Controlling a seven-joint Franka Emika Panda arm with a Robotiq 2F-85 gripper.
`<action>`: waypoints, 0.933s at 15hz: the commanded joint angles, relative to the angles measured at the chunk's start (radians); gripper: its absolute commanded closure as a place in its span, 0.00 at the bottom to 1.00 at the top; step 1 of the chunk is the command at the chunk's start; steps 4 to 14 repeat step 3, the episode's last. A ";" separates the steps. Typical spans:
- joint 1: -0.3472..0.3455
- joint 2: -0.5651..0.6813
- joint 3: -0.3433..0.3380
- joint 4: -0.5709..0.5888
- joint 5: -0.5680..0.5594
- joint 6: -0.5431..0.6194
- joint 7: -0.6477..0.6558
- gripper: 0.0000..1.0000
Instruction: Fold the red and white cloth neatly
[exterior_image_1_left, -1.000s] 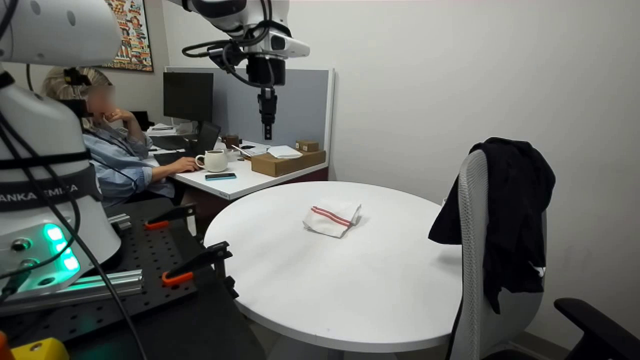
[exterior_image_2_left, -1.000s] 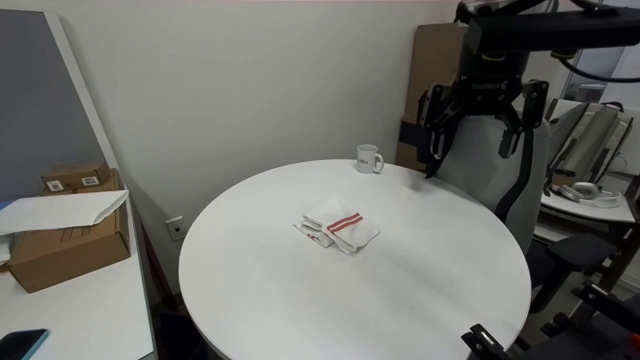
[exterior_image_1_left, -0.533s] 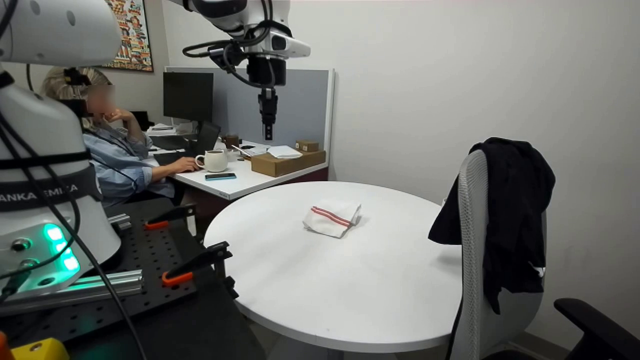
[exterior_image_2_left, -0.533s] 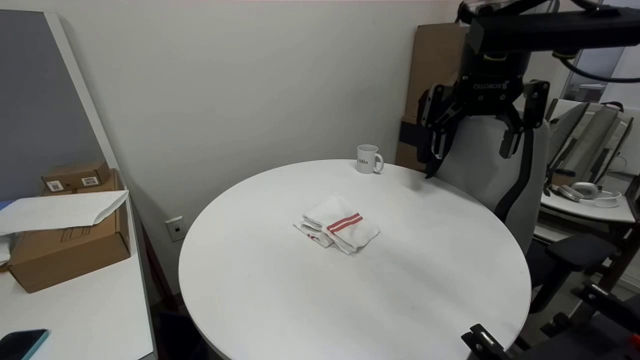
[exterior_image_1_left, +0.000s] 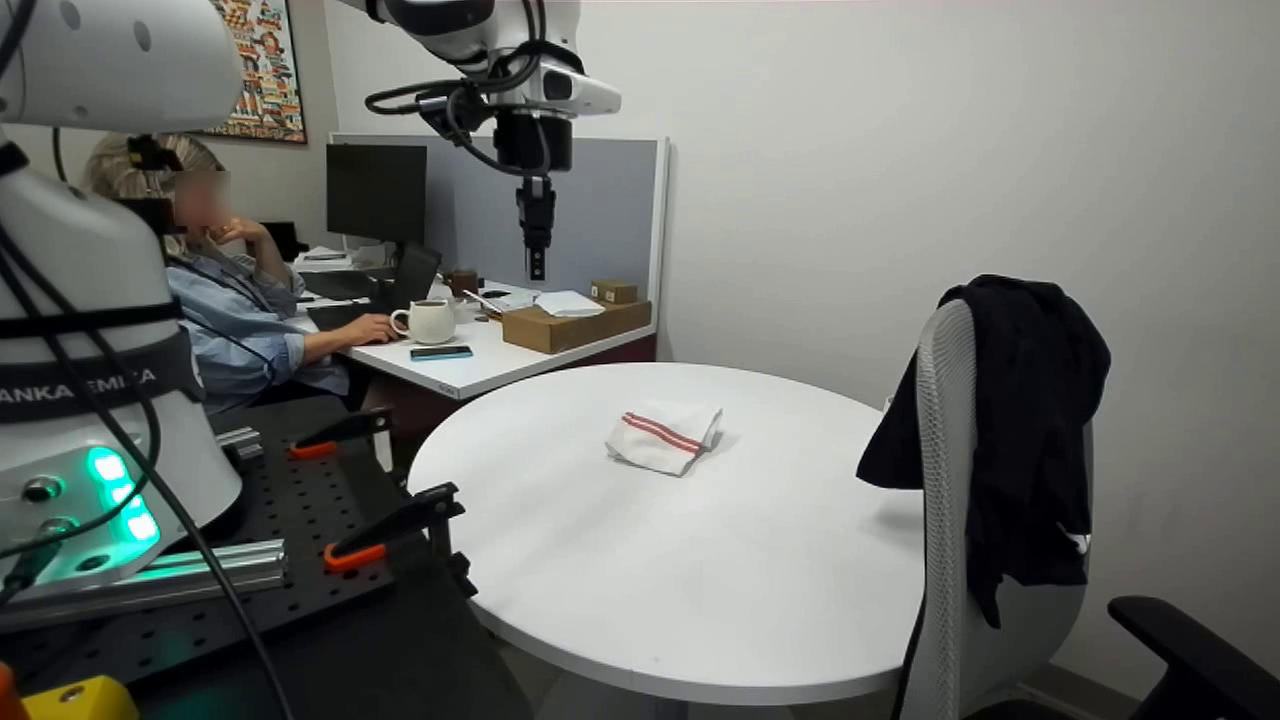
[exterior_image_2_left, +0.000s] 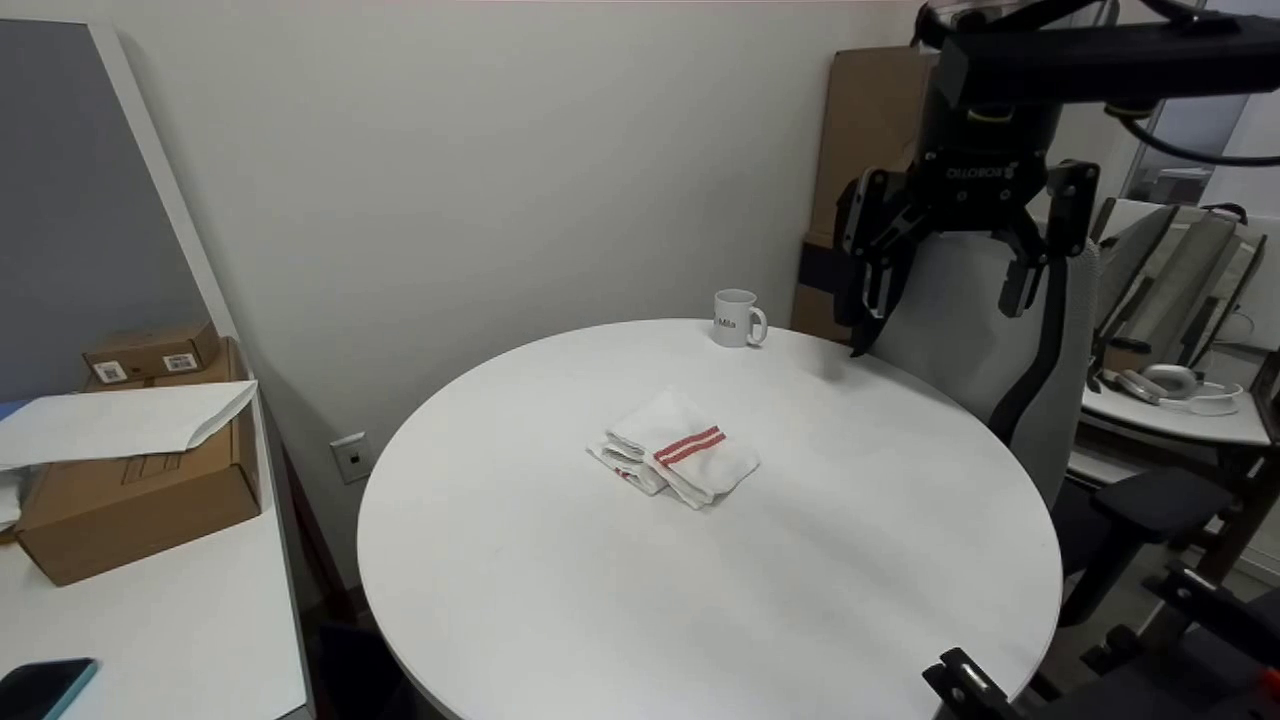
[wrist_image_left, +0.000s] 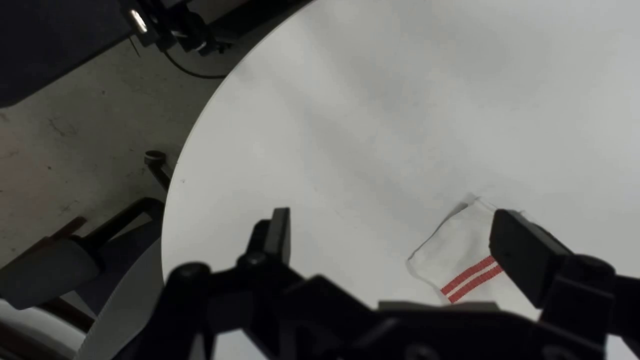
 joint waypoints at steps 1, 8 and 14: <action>0.055 0.124 -0.033 -0.013 -0.083 0.103 0.060 0.00; 0.055 0.124 -0.033 -0.013 -0.083 0.103 0.060 0.00; 0.055 0.124 -0.033 -0.013 -0.083 0.103 0.060 0.00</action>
